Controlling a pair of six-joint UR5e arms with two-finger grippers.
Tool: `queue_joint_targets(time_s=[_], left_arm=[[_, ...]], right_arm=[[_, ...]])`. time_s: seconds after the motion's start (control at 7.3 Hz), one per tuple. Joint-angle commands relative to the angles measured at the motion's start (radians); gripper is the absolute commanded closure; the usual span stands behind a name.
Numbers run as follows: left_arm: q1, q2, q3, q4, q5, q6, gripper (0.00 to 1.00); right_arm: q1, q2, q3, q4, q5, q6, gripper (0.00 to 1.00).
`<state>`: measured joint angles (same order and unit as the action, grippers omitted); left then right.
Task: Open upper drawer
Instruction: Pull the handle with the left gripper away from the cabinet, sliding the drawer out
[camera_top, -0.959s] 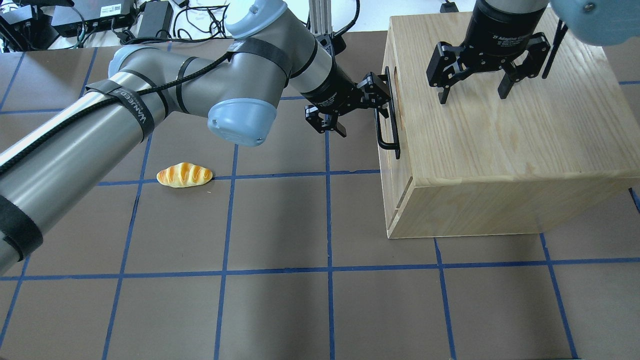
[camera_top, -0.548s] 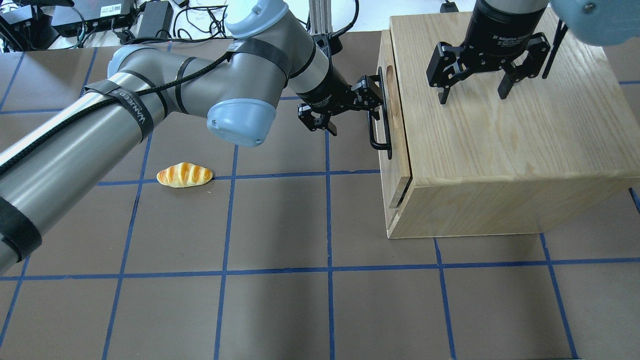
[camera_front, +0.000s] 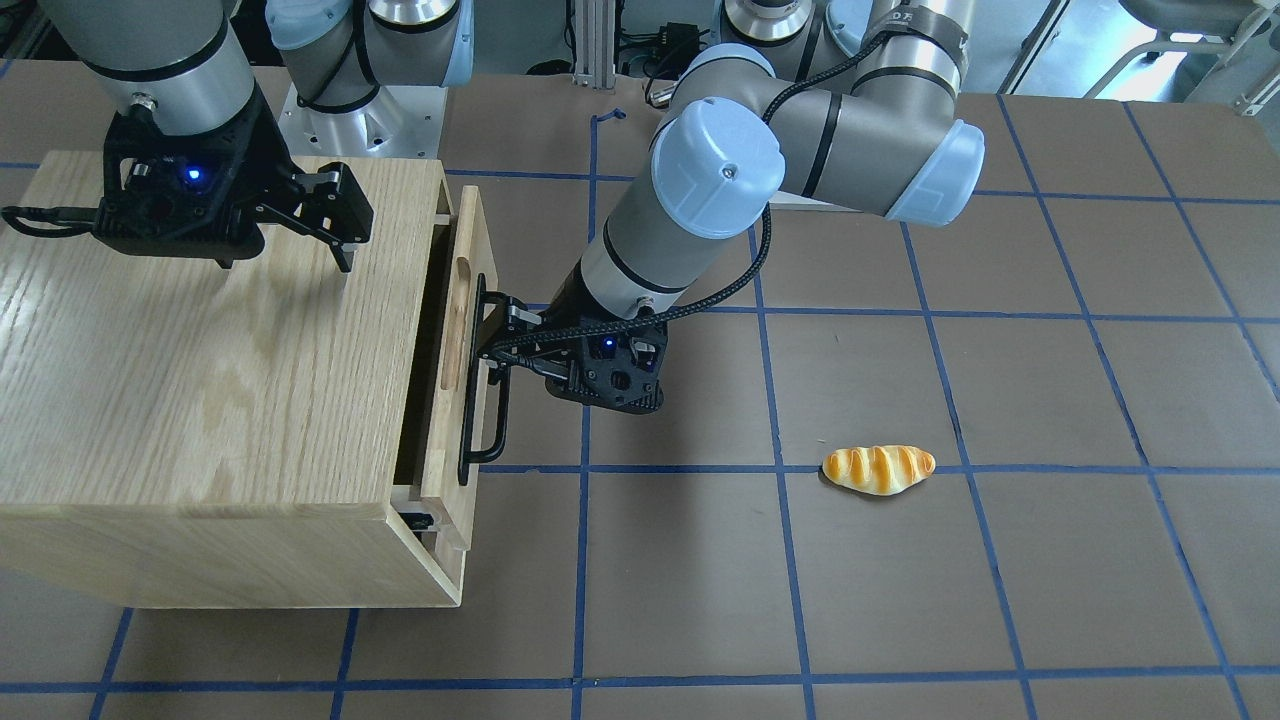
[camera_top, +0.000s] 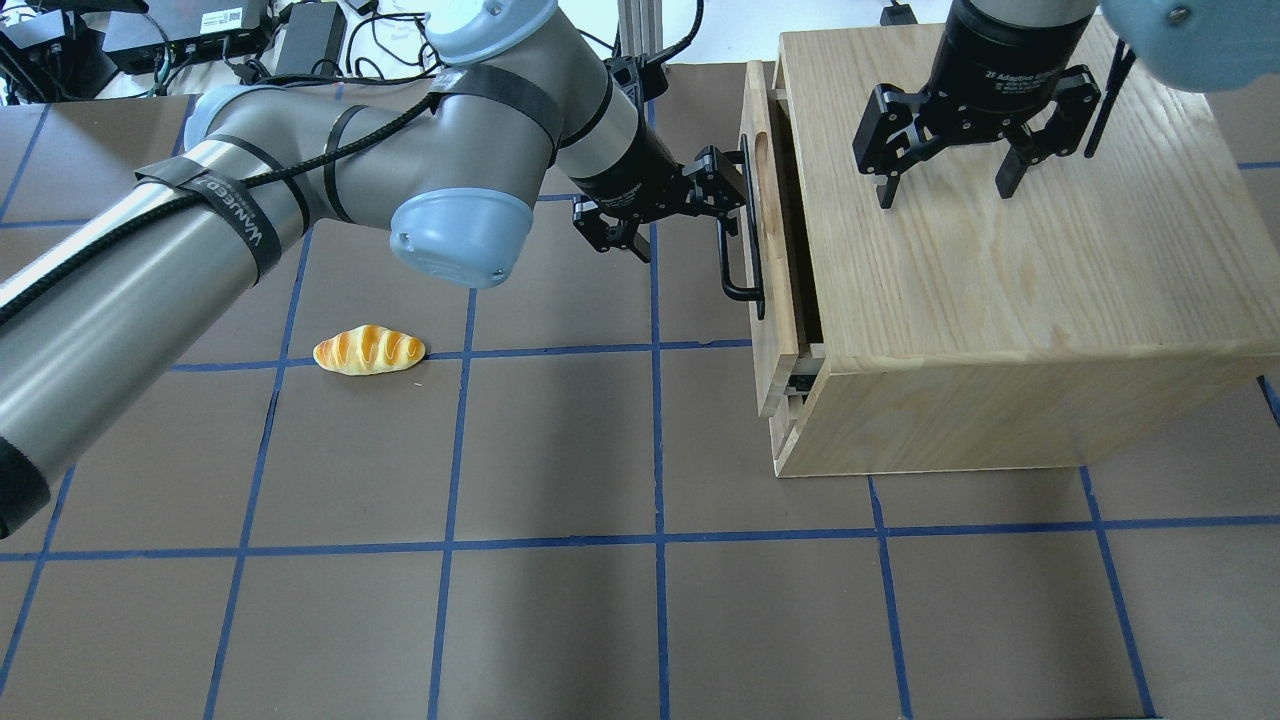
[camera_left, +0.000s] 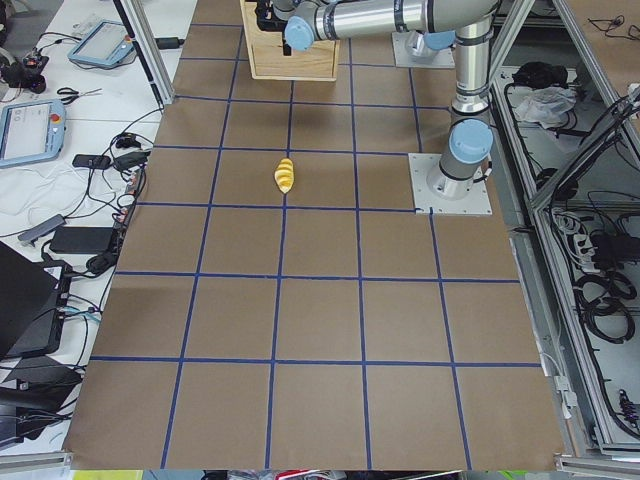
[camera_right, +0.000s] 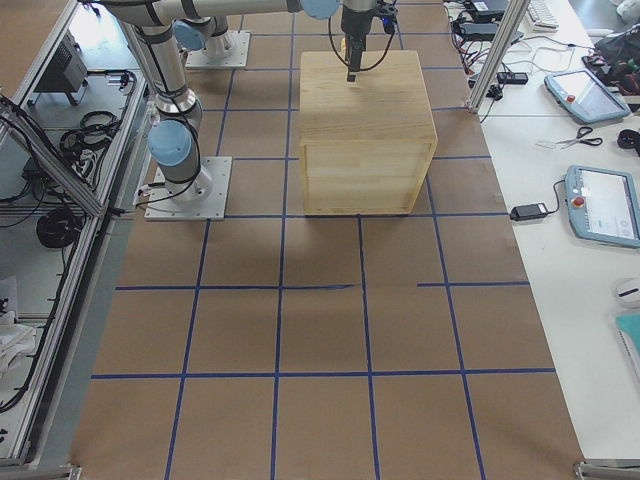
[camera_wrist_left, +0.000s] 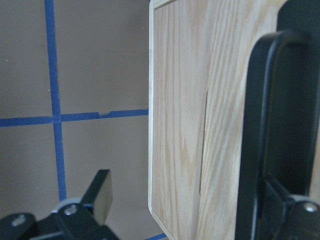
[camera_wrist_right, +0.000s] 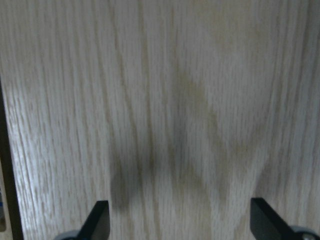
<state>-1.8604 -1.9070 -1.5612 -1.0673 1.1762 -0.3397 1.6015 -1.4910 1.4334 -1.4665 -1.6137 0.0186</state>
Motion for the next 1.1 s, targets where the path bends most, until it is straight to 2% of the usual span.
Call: queue_joint_targets(time_s=[0.0, 0.96], left_arm=[[0.012, 0.003, 0.0, -0.003, 0.01, 0.013, 0.0], [0.125, 0.049, -0.002, -0.126, 0.011, 0.12, 0.0]], right_arm=[[0.0, 0.0, 0.001, 0.0, 0.0, 0.001, 0.0], [0.0, 0.0, -0.001, 0.0, 0.0, 0.001, 0.0]])
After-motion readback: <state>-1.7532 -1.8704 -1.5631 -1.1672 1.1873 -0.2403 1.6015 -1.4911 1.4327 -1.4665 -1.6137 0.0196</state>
